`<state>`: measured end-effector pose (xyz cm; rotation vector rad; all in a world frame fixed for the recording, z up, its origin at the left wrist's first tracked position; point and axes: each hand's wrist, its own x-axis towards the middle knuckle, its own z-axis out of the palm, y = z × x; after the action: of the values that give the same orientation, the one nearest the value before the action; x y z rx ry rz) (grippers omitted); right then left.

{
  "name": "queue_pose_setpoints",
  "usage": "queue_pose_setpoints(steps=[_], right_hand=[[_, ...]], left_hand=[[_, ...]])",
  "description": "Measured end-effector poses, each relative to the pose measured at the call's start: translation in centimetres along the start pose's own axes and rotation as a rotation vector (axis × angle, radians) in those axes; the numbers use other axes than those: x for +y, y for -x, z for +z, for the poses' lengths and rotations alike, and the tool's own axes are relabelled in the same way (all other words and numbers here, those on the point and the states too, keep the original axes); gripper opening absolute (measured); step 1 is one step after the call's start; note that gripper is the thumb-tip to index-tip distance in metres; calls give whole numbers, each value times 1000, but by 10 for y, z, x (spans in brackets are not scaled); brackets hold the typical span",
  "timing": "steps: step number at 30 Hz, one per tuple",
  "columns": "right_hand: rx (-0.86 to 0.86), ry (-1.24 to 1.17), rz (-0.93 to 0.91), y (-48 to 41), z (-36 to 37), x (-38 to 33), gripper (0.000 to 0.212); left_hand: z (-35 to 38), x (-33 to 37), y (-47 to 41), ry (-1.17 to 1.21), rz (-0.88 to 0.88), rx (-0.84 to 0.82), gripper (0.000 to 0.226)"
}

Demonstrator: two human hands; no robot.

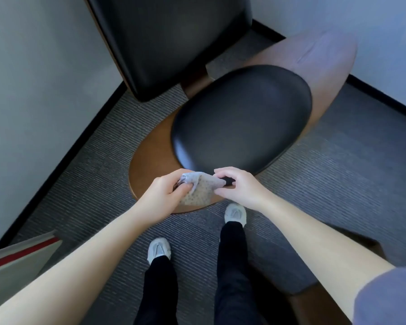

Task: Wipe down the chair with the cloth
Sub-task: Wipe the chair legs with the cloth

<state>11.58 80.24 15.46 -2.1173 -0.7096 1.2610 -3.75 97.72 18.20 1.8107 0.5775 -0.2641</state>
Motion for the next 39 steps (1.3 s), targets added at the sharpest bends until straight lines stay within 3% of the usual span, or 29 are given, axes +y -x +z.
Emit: queue_pose_setpoints(steps=[4, 5, 7, 9, 11, 15, 18, 23, 26, 32, 36, 39], right_hand=[[-42, -108, 13, -25, -45, 3, 6], [-49, -129, 18, -30, -57, 5, 4], [-62, -152, 37, -38, -82, 9, 10], [-83, -168, 45, -47, -101, 13, 21], [-110, -228, 63, -55, -117, 16, 35], [-220, -365, 140, -68, -138, 17, 26], [-279, -429, 177, -73, -145, 12, 33], [-223, -516, 227, -83, -150, -4, 26], [-182, -549, 258, -97, -151, -11, 23], [-216, -736, 323, -129, -155, -8, 34], [-158, -801, 370, -161, -170, 7, 33], [-209, -811, 398, -195, -189, 23, 33]], left_hand=[[11, 23, -33, 165, -186, 130, 12], [14, 26, -41, 202, -243, 178, 19], [24, 38, -54, 377, -342, 223, 29], [36, 49, -68, 523, -386, 229, 21], [46, 60, -79, 479, -388, 255, 11], [48, 73, -102, 550, -424, 363, 10], [39, 72, -113, 597, -440, 391, 9], [29, 68, -124, 639, -489, 323, 21], [21, 66, -136, 686, -496, 304, 17], [21, 63, -175, 807, -545, 360, 17], [33, 67, -212, 828, -611, 399, 14], [45, 63, -245, 799, -647, 450, 13]])
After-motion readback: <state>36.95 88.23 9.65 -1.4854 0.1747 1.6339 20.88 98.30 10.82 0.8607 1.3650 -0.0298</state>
